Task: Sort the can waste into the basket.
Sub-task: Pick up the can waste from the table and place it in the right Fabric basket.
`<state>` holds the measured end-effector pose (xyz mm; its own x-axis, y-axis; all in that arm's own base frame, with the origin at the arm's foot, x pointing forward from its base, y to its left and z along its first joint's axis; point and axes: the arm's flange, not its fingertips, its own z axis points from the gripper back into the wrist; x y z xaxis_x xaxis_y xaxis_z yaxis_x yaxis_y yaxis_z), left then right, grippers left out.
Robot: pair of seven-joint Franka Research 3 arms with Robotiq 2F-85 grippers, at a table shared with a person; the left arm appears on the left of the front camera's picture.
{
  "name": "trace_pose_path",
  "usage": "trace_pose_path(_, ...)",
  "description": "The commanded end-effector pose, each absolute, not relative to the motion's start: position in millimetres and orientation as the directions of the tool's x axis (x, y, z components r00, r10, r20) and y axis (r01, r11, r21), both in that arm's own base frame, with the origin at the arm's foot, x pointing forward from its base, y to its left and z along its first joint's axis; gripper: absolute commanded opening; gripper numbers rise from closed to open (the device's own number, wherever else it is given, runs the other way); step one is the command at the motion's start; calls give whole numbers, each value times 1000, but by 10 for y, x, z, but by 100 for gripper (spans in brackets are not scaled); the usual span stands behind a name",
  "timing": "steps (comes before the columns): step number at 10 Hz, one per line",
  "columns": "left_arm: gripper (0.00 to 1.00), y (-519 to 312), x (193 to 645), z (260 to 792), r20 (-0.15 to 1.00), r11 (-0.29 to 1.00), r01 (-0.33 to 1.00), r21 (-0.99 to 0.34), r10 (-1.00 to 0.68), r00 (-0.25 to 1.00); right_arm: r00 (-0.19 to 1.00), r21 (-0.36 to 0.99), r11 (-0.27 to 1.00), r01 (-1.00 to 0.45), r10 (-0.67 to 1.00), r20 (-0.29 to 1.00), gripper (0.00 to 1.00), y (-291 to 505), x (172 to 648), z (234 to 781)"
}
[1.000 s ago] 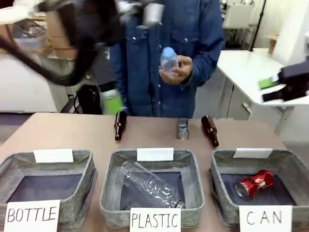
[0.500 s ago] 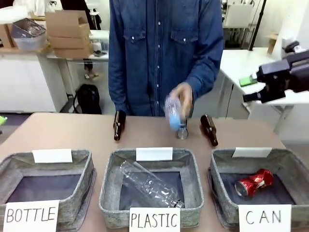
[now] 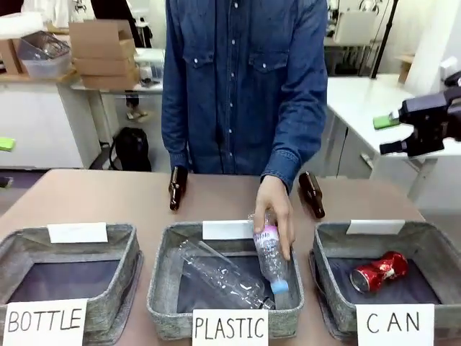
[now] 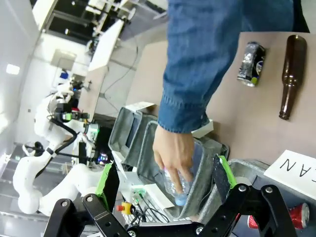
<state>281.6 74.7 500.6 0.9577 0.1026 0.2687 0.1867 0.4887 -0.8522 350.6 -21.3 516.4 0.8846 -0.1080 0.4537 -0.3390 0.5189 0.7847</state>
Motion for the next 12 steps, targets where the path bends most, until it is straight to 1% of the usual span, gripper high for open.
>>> trace_pose_path(1, 100, 626, 2617, 5092, 283, 528, 247, -813, -12, 959, 883, 785, 514, -346, -106, 458, 100, -221, 3501, 5170)
trace_pose_path(12, 100, 626, 2617, 5092, 283, 528, 247, -813, -12, 959, 883, 785, 514, -346, -106, 458, 100, -221, 3501, 5170)
